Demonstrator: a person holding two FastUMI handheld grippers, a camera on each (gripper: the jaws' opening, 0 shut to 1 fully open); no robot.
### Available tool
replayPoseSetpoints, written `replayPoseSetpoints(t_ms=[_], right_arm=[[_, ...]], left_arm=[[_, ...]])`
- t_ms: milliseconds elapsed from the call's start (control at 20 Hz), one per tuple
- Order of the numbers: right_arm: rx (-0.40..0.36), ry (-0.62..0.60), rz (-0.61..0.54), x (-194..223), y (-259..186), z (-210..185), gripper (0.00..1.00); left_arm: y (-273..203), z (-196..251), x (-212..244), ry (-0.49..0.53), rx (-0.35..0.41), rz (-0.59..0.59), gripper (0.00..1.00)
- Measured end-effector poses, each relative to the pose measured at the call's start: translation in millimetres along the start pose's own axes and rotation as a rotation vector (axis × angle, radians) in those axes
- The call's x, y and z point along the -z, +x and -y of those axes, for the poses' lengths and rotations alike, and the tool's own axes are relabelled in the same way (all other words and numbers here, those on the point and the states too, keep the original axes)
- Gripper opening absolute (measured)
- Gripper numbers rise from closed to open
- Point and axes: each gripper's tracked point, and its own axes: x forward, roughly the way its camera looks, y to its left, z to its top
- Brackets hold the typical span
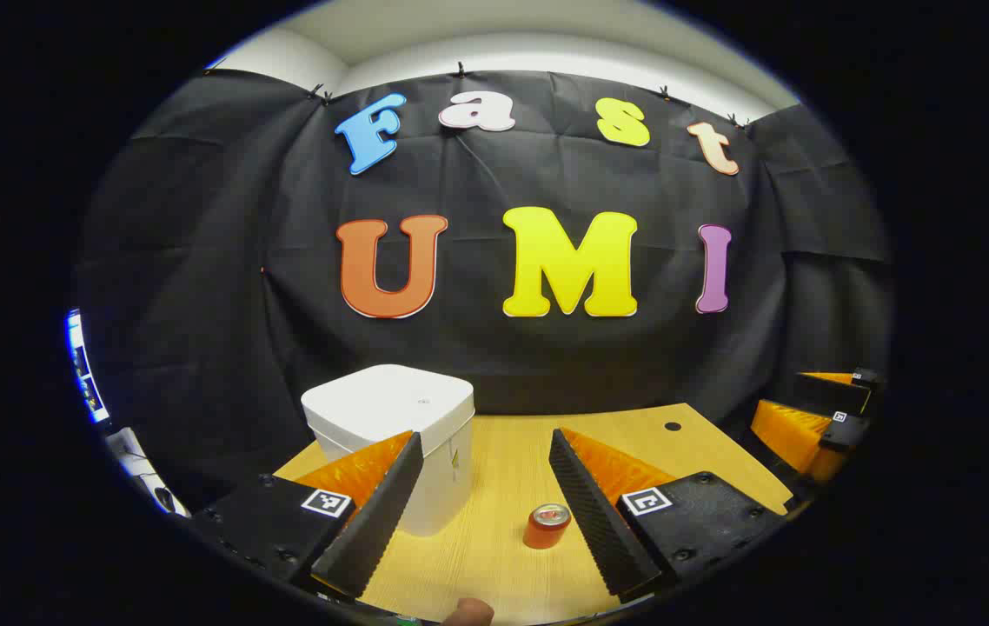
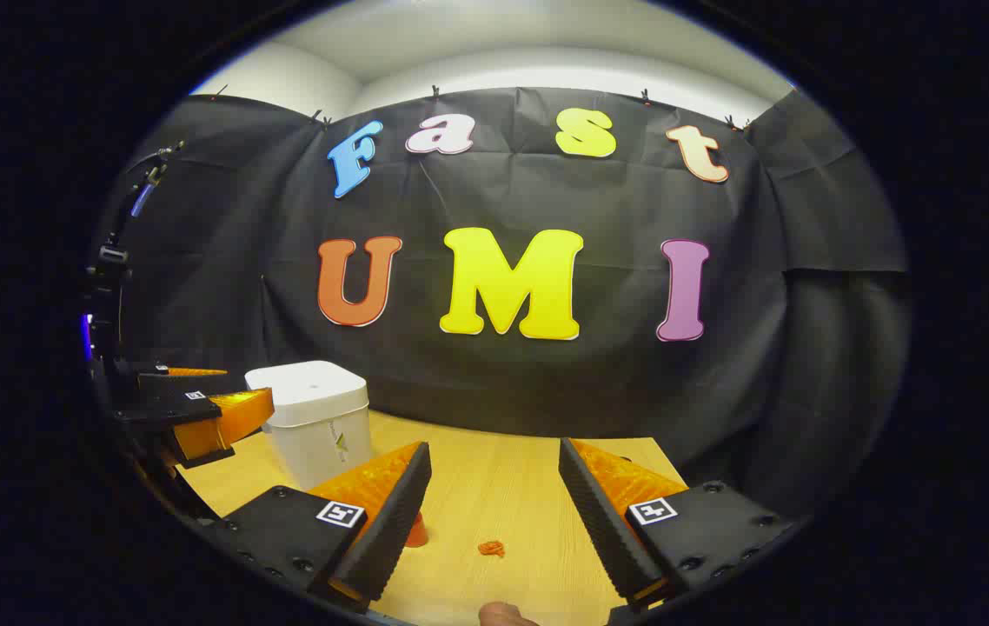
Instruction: Press the lid of the desktop garbage bin to open it, pick up the crumpled paper on the desktop and throw it into the bin, then pick up the pop can on the desktop and drop it into the bin, and finally close the garbage bin lid.
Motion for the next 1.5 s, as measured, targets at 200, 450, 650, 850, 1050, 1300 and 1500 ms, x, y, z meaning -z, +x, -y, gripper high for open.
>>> replayPoseSetpoints(t_ms=[200, 450, 650, 850, 1050, 1300, 1500], right_arm=[[0.005, 0.001, 0.013, -2.8, 17.9, 1.2, 0.94], [0.017, -0.006, 0.035, -11.7, 30.9, 3.9, 0.94], [0.019, 0.001, 0.026, -7.6, 38.6, 6.9, 0.94], [0.018, 0.001, -0.013, 1.2, 45.3, 6.2, 0.94], [0.003, -0.010, -0.024, 1.5, 51.2, -0.9, 0.94], [-0.020, -0.026, -0.029, 0.7, 58.4, -12.4, 0.94], [-0.031, -0.035, -0.044, 4.8, 65.4, -17.8, 0.94]], left_arm=[[6.8, 16.6, -5.4, 0.003, 0.022, 0.023, 0.96], [19.0, 18.6, -9.1, 0.003, 0.030, 0.039, 0.97], [28.8, 15.8, 0.1, 0.000, 0.026, 0.016, 0.97], [36.4, 15.9, -2.9, 0.003, 0.028, 0.023, 0.97], [44.3, 4.9, -3.8, -0.003, 0.003, 0.027, 0.97], [52.7, -9.2, -5.7, -0.013, -0.027, 0.034, 0.97], [66.5, -19.0, -11.5, 0.000, -0.045, 0.054, 0.97]])
